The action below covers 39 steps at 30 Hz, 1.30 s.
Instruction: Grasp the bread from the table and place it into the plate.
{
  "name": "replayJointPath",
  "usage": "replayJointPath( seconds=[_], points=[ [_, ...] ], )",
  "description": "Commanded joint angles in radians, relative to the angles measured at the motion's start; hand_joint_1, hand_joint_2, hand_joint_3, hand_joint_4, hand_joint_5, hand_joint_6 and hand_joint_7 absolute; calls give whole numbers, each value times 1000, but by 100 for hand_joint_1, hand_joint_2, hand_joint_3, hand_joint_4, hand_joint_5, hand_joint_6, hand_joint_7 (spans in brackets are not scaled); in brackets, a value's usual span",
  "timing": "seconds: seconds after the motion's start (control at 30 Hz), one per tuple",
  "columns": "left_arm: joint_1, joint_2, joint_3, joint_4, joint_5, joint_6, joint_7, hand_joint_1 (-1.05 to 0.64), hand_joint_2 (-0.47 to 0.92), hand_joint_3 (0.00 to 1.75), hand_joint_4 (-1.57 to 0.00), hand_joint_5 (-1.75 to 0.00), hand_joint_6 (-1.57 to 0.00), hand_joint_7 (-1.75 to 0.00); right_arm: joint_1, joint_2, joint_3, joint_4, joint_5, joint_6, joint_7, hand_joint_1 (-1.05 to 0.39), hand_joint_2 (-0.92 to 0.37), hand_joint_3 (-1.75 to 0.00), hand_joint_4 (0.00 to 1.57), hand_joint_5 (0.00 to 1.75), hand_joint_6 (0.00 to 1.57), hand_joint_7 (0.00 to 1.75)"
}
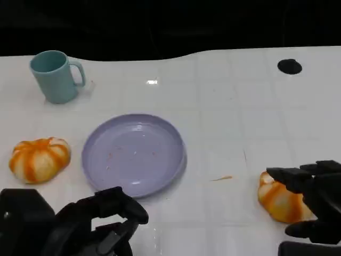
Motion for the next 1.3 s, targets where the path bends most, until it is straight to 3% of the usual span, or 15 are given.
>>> replayJointPath(
  seconds=[0.03, 0.43, 0.73, 0.8, 0.9, 0.93, 1.03, 1.1, 1.13, 1.2, 1.23, 1.3],
  points=[
    [-1, 4, 3, -3, 3, 6, 6, -34, 92, 56, -66, -175, -59, -143, -42, -10, 27, 85, -32, 19, -9, -53, -88, -1, 14, 34, 35, 1],
    [2, 1, 0, -7, 9, -1, 6, -34, 92, 57, -67, -175, -60, -144, -199, 17, 126, 394, -71, 65, -117, -58, -92, -6, 18, 30, 37, 1],
    [5, -6, -1, -16, 8, 9, 14, -35, 92, 55, -67, -175, -61, -143, -289, 53, 172, 613, -19, 72, -246, -54, -92, -9, 22, 29, 41, 2],
    [5, -5, -4, -23, 11, 14, 19, -35, 92, 55, -67, -175, -61, -142, -298, 64, 170, 658, 10, 47, -309, -51, -92, -10, 28, 31, 47, 5],
    [4, -4, -6, -26, 12, 16, 21, -35, 92, 55, -67, -175, -62, -142, -298, 79, 148, 709, 69, -25, -465, -38, -92, -12, 55, 31, 72, 9],
    [4, -3, -8, -26, 13, 14, 20, -35, 92, 55, -67, -175, -62, -142, -299, 81, 139, 731, 87, -65, -539, -30, -92, -14, 73, 39, 88, 13],
    [1, 0, -9, -24, 17, 12, 18, -36, 92, 55, -66, -175, -61, -142, -312, 76, 134, 790, 112, -167, -728, -16, -90, -13, 84, 130, 123, 18],
    [1, -1, -9, -20, 18, 9, 15, -36, 92, 55, -65, -175, -61, -143, -322, 73, 132, 816, 136, -216, -785, -12, -85, -25, 84, 162, 121, 38],
    [1, -2, -9, -19, 17, 8, 15, -36, 92, 55, -65, -175, -61, -143, -327, 70, 131, 822, 146, -233, -797, -13, -78, -37, 87, 169, 113, 55],
    [1, -3, -9, -19, 15, 10, 15, -36, 92, 55, -65, -175, -61, -143, -333, 68, 131, 825, 163, -246, -798, -14, -71, -48, 87, 173, 106, 72],
    [1, -4, -9, -20, 15, 11, 16, -36, 92, 55, -65, -175, -61, -143, -336, 67, 131, 827, 168, -249, -798, -14, -65, -60, 87, 174, 99, 93],
    [2, -7, -8, -22, 13, 15, 19, -36, 92, 55, -65, -175, -61, -143, -340, 65, 135, 829, 164, -258, -816, -14, -60, -67, 88, 174, 93, 104]
  ],
)
